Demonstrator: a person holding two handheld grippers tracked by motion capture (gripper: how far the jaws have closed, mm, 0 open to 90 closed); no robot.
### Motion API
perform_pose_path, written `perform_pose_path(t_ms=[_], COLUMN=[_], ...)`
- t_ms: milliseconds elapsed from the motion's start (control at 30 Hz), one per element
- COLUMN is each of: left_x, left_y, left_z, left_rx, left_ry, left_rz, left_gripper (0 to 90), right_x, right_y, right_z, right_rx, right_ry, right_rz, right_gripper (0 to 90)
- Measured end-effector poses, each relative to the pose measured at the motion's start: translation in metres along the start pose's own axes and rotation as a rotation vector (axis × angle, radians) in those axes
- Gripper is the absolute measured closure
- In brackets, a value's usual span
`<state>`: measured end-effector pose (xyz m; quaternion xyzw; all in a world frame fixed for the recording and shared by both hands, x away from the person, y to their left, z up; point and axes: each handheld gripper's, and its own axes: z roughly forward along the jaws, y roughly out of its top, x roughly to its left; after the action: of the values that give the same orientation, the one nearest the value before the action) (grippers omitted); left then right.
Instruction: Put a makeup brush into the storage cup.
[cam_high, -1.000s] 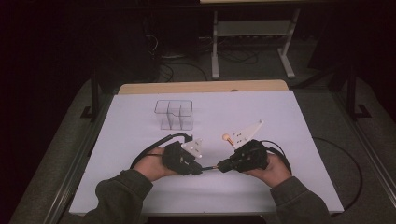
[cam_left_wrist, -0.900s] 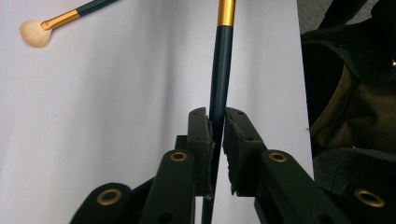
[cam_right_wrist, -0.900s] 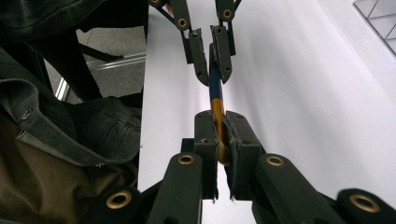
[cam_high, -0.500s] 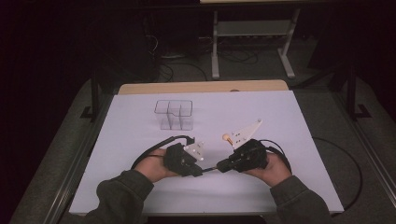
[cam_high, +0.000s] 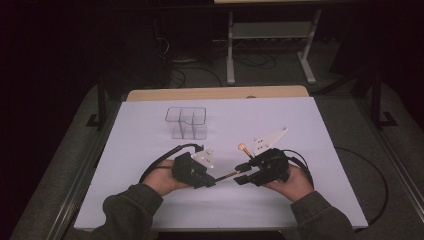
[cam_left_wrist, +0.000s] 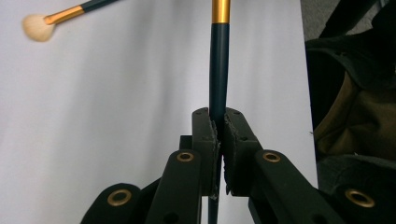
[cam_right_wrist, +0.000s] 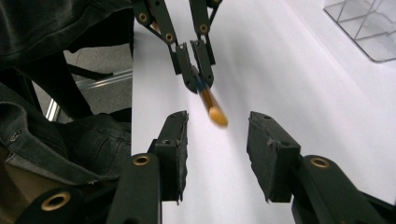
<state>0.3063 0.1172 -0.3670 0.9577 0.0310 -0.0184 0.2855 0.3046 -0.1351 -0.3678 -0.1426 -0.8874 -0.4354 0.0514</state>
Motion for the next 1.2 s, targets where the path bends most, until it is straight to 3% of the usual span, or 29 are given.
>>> perform_pose_path(t_ms=[133,300,567,1067,1200], left_x=[0.002,0.002,0.003,0.005,0.004], left_y=[0.000,0.001,0.005,0.012,0.014], left_z=[-0.004,-0.004,0.000,0.006,0.008], left_rx=[-0.018,-0.032,-0.054,-0.091,-0.083], left_ry=[0.004,0.015,0.016,0.015,0.015], left_rz=[-0.009,-0.010,-0.018,-0.052,-0.037], left_gripper=[84.6,84.6,84.6,84.5,84.5], right_x=[-0.001,-0.003,-0.002,-0.004,-0.005], right_y=[-0.003,-0.005,-0.003,-0.002,-0.002], right_z=[0.001,0.003,0.003,0.001,-0.001], right_rx=[-0.017,-0.042,-0.070,-0.080,-0.105], right_ry=[0.009,0.033,0.032,0.016,0.015], right_rz=[0.020,0.047,0.037,0.030,0.039], right_gripper=[61.4,72.6,82.1,84.1,82.1])
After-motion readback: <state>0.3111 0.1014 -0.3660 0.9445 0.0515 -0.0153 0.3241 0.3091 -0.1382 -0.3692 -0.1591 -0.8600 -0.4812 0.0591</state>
